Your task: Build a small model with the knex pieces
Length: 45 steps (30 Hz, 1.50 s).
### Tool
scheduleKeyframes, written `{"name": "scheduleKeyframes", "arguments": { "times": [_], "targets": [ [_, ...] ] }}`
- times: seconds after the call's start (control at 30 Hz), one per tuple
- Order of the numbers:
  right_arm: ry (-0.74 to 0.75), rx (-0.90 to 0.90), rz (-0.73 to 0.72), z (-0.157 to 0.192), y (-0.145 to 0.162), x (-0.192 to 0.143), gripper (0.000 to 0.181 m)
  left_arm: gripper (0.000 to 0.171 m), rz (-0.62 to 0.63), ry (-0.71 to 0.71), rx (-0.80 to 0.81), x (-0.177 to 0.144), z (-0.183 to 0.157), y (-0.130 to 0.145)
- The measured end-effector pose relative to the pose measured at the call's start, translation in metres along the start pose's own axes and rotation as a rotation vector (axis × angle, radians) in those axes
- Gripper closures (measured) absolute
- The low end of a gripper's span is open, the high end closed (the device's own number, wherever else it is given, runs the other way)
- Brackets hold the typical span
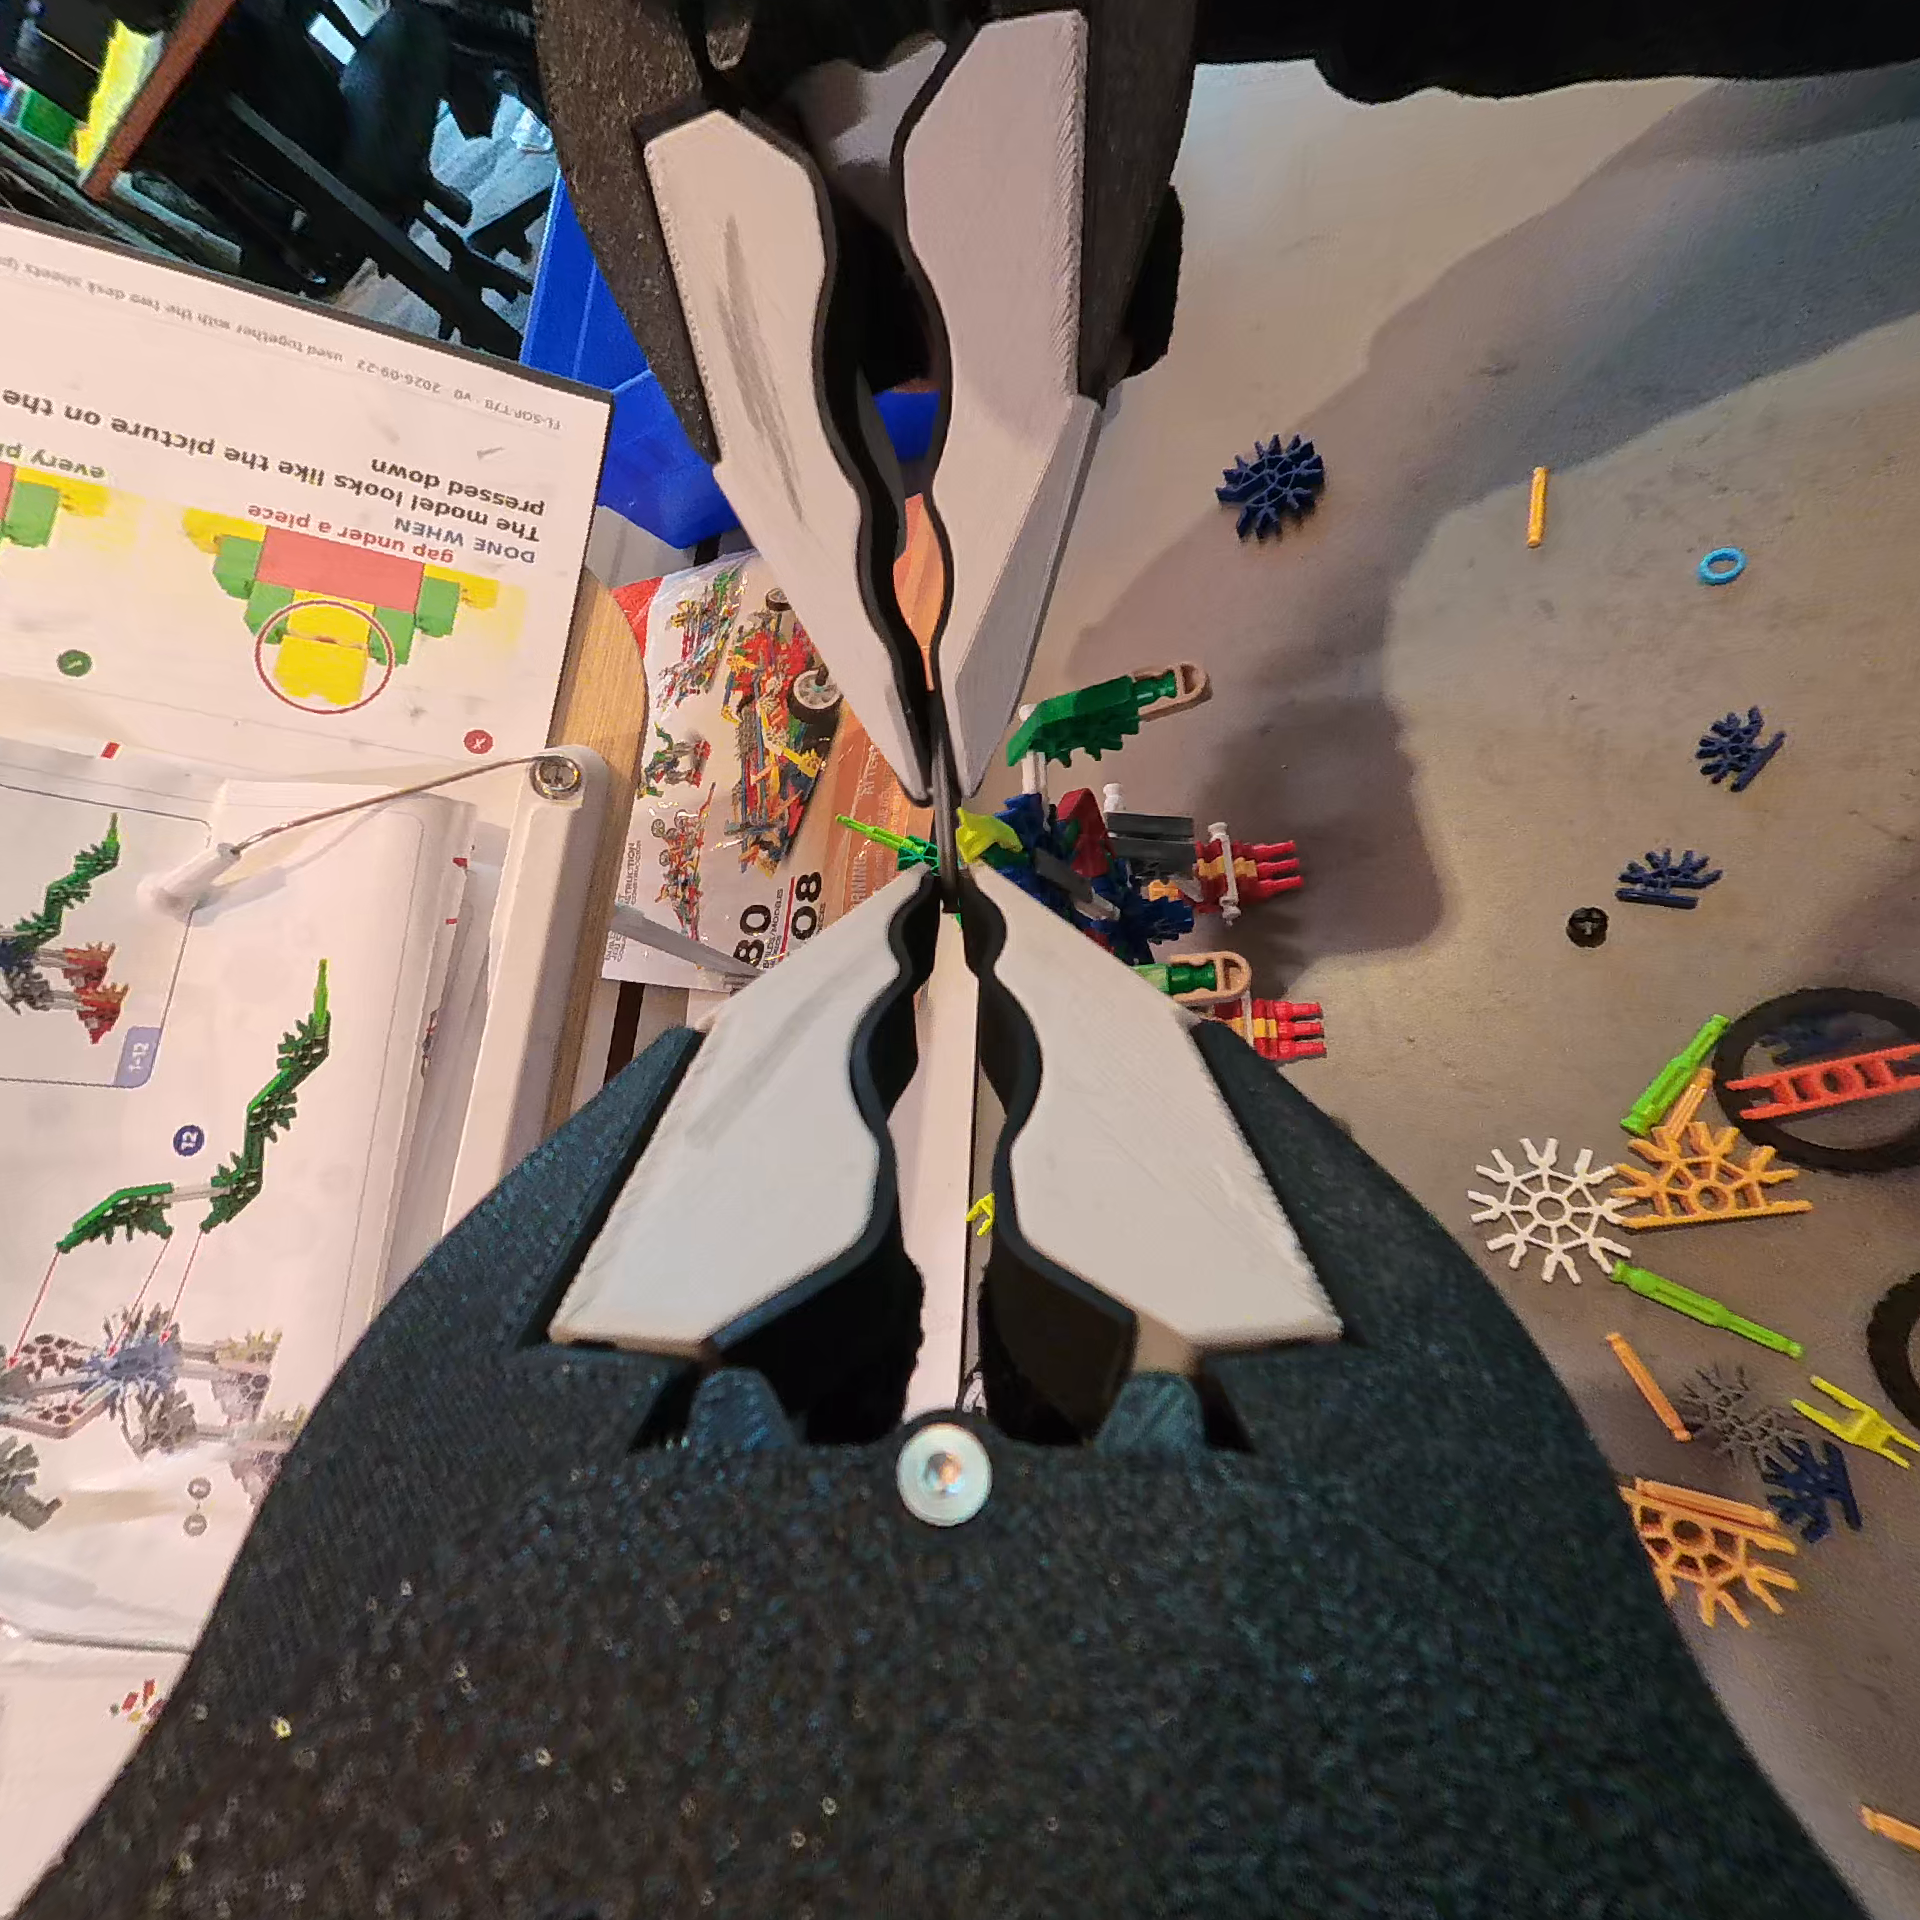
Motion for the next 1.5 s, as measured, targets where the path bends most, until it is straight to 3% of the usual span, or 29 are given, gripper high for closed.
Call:
{"name": "scheduleKeyframes", "arguments": {
  "times": [1.0, 1.5],
  "targets": [
    [-0.123, 0.047, -0.081, -0.010, 0.014, 0.004, 0.179, 0.169, 0.064, -0.014, -0.005, 0.005, -0.003, -0.004],
    [-0.143, -0.001, -0.038, -0.011, 0.010, 0.011, 0.179, 0.160, 0.103, 0.008, -0.054, 0.012, -0.007, -0.004]
  ]
}}
Point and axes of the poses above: each gripper's, where its closed fingertips meet, x out along the fingers, y out of its underside, z = x × y across the jaws, the point moved 7 cm from there along -x, back along the fingers, and after that the axes turned 13 degrees about -y, right-handed, at the moved point
